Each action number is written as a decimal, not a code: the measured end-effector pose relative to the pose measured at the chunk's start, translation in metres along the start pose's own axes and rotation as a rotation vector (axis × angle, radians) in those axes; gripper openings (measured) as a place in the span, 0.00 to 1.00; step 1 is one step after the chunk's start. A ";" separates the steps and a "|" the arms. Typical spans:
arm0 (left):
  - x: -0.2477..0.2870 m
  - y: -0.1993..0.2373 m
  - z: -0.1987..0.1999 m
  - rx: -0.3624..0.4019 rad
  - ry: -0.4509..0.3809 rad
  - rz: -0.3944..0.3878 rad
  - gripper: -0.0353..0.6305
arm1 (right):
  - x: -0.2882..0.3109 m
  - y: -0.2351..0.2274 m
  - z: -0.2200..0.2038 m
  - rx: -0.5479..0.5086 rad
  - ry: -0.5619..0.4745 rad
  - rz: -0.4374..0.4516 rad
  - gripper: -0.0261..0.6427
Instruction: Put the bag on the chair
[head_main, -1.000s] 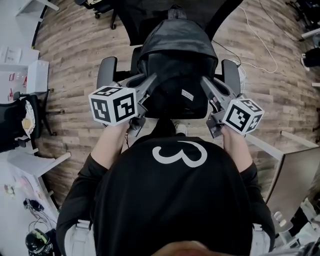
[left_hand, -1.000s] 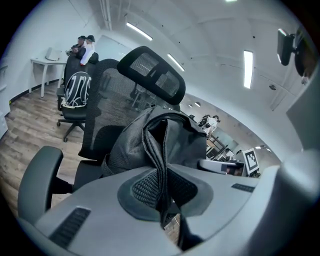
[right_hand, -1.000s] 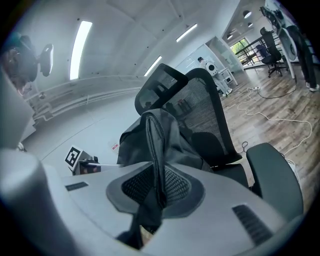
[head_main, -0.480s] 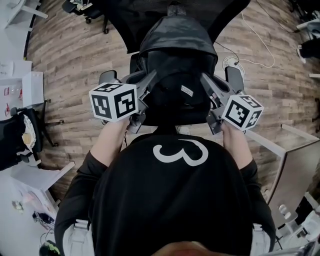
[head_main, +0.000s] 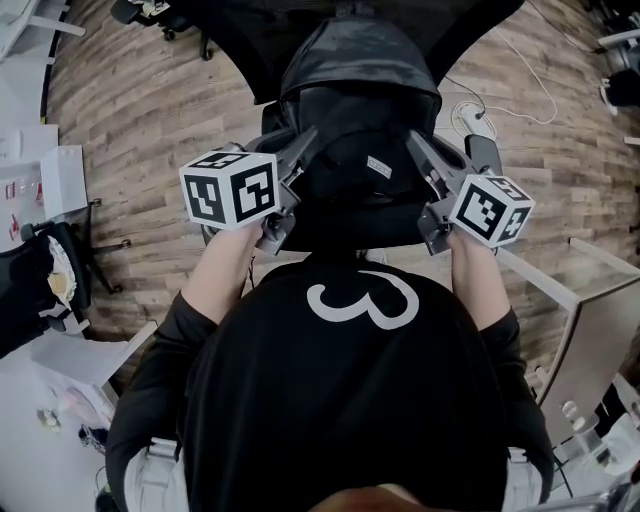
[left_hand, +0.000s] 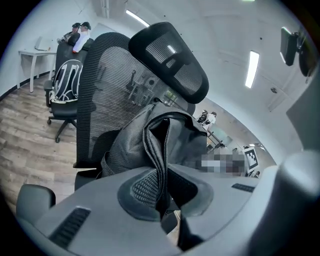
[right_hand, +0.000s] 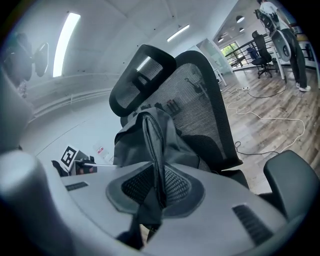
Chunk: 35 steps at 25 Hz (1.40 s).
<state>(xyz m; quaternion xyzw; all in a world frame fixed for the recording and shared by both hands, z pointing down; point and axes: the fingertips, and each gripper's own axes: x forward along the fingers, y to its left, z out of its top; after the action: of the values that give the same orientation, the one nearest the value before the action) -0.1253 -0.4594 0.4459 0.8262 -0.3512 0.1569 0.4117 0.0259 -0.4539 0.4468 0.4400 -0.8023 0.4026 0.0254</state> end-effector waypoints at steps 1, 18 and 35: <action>0.003 0.004 0.000 -0.002 0.002 0.001 0.11 | 0.004 -0.003 -0.001 0.003 0.001 -0.004 0.13; 0.040 0.053 -0.006 -0.018 0.045 0.022 0.11 | 0.051 -0.038 -0.019 0.026 0.058 -0.066 0.13; 0.061 0.084 -0.013 0.002 0.045 0.020 0.11 | 0.075 -0.059 -0.031 0.038 0.065 -0.102 0.14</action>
<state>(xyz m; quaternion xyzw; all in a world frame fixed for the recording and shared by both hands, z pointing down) -0.1421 -0.5114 0.5353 0.8193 -0.3500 0.1800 0.4170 0.0137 -0.5019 0.5341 0.4674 -0.7698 0.4300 0.0636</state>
